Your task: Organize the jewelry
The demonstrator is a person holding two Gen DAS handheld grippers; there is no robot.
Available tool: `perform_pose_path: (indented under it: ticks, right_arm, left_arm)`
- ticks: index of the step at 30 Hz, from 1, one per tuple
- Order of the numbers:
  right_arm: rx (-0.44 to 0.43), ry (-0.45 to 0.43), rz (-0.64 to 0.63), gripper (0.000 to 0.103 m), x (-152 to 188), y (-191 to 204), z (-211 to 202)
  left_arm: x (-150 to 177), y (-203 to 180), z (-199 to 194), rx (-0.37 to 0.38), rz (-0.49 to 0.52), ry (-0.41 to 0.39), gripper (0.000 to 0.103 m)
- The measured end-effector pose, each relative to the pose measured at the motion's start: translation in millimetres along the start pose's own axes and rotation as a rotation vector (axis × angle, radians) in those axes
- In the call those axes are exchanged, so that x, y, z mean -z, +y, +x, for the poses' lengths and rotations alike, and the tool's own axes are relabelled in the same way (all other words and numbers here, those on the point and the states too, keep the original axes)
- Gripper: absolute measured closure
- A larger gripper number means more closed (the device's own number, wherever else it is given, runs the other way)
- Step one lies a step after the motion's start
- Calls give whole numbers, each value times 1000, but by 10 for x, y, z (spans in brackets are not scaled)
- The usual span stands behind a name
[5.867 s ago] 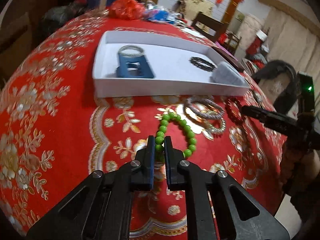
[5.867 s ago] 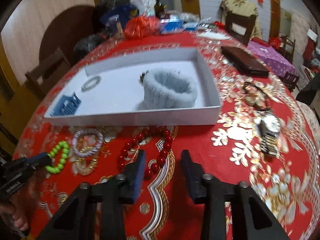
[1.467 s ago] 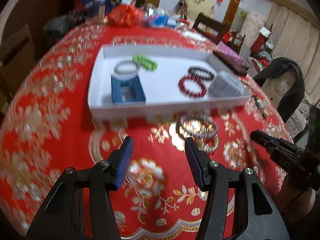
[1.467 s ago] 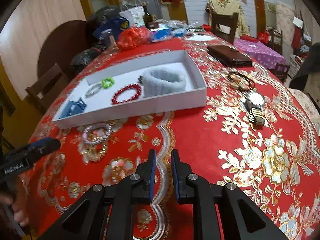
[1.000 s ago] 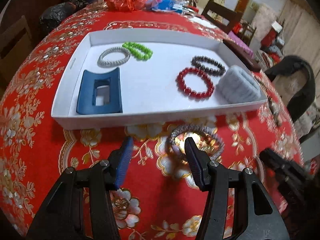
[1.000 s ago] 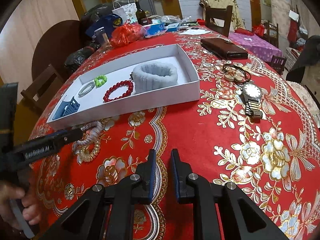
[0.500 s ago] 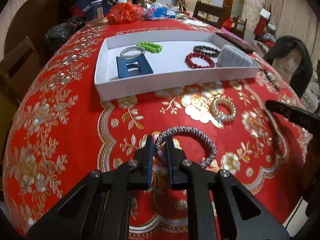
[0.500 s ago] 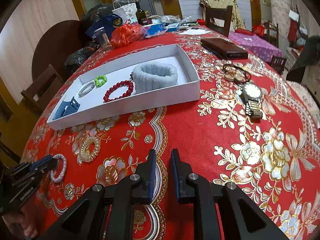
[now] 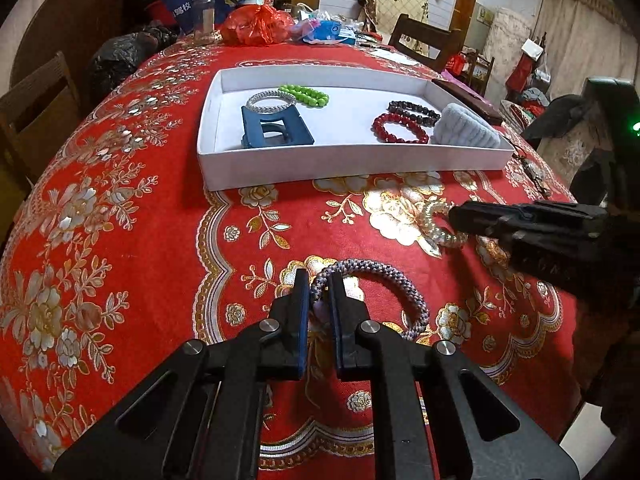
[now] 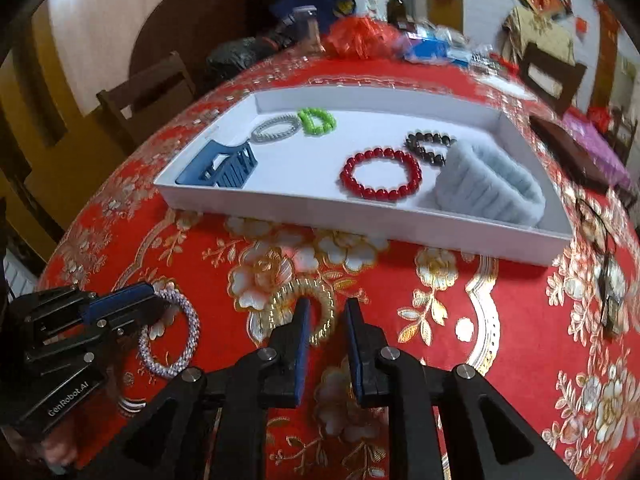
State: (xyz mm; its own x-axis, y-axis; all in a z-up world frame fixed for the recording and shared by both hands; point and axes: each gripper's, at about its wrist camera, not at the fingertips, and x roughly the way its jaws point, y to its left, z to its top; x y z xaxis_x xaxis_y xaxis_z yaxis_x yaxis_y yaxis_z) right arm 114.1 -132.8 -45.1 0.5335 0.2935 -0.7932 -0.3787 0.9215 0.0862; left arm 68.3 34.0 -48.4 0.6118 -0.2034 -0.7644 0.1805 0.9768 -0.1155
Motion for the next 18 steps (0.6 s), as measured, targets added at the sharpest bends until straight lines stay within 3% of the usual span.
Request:
perform_pose_path:
  ticks: [3, 7, 18]
  right_arm:
    - [14, -11, -34, 86, 38, 33, -9]
    - [33, -5, -67, 94, 121, 45, -60]
    - [103, -75, 74, 94, 601, -501, -484]
  left_arm:
    - [0, 1, 0, 0, 0, 0, 95]
    - [0, 1, 0, 0, 0, 0, 95]
    - [5, -4, -2, -11, 7, -2, 95]
